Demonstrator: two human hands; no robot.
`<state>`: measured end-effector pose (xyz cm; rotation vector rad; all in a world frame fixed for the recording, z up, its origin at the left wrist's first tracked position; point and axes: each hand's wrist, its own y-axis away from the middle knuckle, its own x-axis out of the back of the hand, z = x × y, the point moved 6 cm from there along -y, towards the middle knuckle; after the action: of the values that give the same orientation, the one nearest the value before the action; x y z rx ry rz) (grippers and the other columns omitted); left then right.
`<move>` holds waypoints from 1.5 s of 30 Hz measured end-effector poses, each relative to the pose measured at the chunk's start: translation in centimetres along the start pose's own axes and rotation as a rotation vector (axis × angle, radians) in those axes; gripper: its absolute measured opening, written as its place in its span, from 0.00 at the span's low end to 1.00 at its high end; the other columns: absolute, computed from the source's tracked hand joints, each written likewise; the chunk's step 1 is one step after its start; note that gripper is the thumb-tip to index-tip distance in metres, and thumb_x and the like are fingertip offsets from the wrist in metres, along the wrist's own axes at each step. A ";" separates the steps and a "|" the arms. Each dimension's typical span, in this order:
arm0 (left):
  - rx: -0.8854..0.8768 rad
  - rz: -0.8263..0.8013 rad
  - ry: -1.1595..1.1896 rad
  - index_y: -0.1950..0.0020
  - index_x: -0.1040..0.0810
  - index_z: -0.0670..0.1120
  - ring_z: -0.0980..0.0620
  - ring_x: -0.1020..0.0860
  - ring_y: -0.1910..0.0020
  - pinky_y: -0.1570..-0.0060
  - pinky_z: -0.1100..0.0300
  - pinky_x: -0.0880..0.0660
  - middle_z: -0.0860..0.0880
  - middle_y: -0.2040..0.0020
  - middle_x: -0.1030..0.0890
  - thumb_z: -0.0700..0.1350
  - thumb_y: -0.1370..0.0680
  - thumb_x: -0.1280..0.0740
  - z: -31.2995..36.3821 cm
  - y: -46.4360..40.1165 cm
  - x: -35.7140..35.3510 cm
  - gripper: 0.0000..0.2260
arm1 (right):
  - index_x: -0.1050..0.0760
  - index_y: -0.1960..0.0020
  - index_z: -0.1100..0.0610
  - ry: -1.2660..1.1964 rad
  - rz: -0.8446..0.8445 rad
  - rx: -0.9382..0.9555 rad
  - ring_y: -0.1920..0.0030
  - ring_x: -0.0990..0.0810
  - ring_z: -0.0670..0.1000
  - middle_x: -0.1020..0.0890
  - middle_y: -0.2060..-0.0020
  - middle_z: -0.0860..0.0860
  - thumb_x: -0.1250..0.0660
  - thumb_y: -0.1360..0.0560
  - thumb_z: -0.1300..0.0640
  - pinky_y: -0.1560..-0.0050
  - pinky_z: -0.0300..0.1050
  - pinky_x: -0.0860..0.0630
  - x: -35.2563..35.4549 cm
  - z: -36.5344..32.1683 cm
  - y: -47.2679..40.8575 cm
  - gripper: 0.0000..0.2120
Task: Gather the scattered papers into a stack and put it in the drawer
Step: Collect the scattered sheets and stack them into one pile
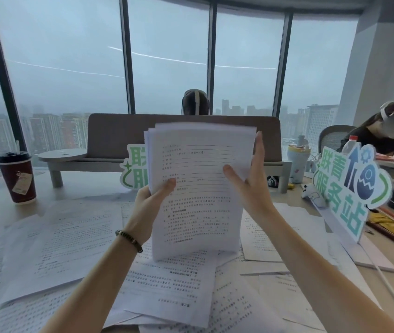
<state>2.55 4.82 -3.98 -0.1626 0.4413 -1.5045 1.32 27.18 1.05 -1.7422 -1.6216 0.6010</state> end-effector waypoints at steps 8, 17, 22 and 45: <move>0.008 -0.047 -0.049 0.40 0.18 0.45 0.44 0.17 0.45 0.45 0.44 0.21 0.44 0.45 0.15 0.49 0.24 0.32 -0.7 0.1 0.5 0.14 | 0.44 0.22 0.39 0.406 -0.065 0.176 0.37 0.32 0.36 0.32 0.35 0.37 0.33 0.22 0.58 0.33 0.40 0.34 0.6 -3.7 -4.2 0.34; 0.084 -0.064 -0.135 0.42 0.18 0.47 0.46 0.16 0.46 0.45 0.45 0.20 0.47 0.47 0.14 0.50 0.24 0.30 -3.2 0.6 1.3 0.13 | 0.51 0.22 0.42 -0.109 -0.102 -0.176 0.41 0.20 0.48 0.26 0.35 0.45 0.30 0.22 0.57 0.47 0.44 0.18 0.2 1.2 -2.1 0.39; 0.072 -0.003 -0.209 0.45 0.18 0.48 0.47 0.15 0.50 0.49 0.45 0.18 0.47 0.50 0.14 0.48 0.21 0.33 -3.5 0.3 1.4 0.08 | 0.32 0.30 0.48 -0.106 -0.222 -0.480 0.40 0.18 0.51 0.19 0.39 0.46 0.37 0.18 0.51 0.41 0.54 0.20 -1.6 9.0 4.3 0.17; 0.644 -0.030 -0.440 0.38 0.23 0.36 0.38 0.18 0.50 0.58 0.50 0.21 0.36 0.44 0.18 0.43 0.19 0.35 -11.8 -1.6 6.0 0.14 | 0.24 0.39 0.46 1.229 -0.770 -0.605 0.35 0.28 0.61 0.25 0.36 0.56 0.51 0.19 0.43 0.31 0.68 0.39 1.9 14.9 6.8 0.19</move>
<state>-3.34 0.81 -15.24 0.0127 -0.4023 -1.5164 -4.63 31.53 -13.68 -1.1619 -1.3365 -1.2024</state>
